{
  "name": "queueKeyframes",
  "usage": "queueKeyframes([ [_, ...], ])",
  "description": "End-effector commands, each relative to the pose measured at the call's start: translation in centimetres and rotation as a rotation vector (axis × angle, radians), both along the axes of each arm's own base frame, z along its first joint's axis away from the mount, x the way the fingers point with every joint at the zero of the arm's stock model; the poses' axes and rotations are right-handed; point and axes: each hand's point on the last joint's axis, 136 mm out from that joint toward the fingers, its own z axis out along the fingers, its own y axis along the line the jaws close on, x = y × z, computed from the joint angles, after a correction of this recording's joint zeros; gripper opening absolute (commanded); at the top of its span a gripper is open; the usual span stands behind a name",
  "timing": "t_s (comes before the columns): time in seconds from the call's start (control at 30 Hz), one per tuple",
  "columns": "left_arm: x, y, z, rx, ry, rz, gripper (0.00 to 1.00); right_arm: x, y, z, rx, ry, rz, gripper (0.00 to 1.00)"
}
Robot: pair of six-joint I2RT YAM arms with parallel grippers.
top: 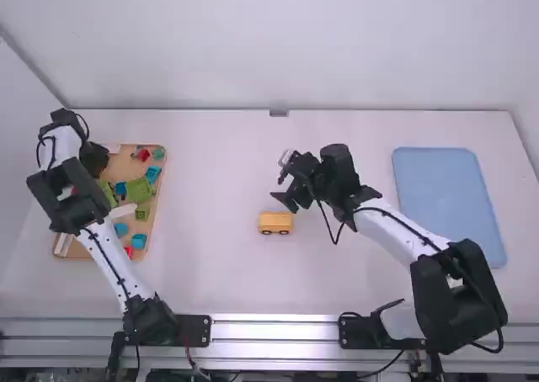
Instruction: Assemble lego blocks to make yellow taxi
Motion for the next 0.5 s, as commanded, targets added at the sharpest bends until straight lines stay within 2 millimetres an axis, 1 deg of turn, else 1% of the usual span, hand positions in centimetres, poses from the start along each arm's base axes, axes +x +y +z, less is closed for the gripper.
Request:
queueKeyframes([
  [0.0, 0.7, -0.4, 1.0, -0.028, -0.024, -0.048, 0.28, 0.2, 0.1, 0.2, 0.008, 0.005, -0.002, 0.99],
  [0.03, 0.7, -0.4, 1.5, -0.03, -0.029, -0.048, 0.28, 0.2, 0.1, 0.2, 0.008, 0.005, -0.002, 0.99],
  [0.1, 0.5, -0.3, 3.3, -0.024, -0.038, -0.049, 0.27, 0.2, 0.1, 0.2, 0.008, 0.004, -0.001, 0.99],
  [0.13, 0.5, -0.4, 4.9, -0.013, -0.046, -0.068, 0.27, 0.2, 0.1, 0.2, 0.007, 0.002, 0.0, 0.99],
  [0.17, 0.6, -0.5, 5.1, -0.011, -0.047, -0.073, 0.27, 0.2, 0.1, 0.2, 0.007, 0.002, 0.0, 0.99],
  [0.2, 0.5, -0.6, 6.6, 0.0, -0.055, -0.082, 0.27, 0.2, 0.1, 0.2, 0.007, 0.002, 0.0, 0.98],
  [0.33, -0.3, -1.8, 10.6, 0.022, -0.067, -0.115, 0.26, 0.1, 0.1, 0.2, 0.009, 0.002, 0.003, 0.99],
  [0.4, -1.0, -2.6, 12.0, 0.024, -0.067, -0.128, 0.25, 0.2, 0.2, 0.3, 0.016, 0.003, -0.002, 0.99],
  [0.47, -1.4, -3.2, 13.0, 0.03, -0.073, -0.131, 0.23, 0.3, 0.2, 0.5, 0.031, 0.011, -0.015, 0.98],
])
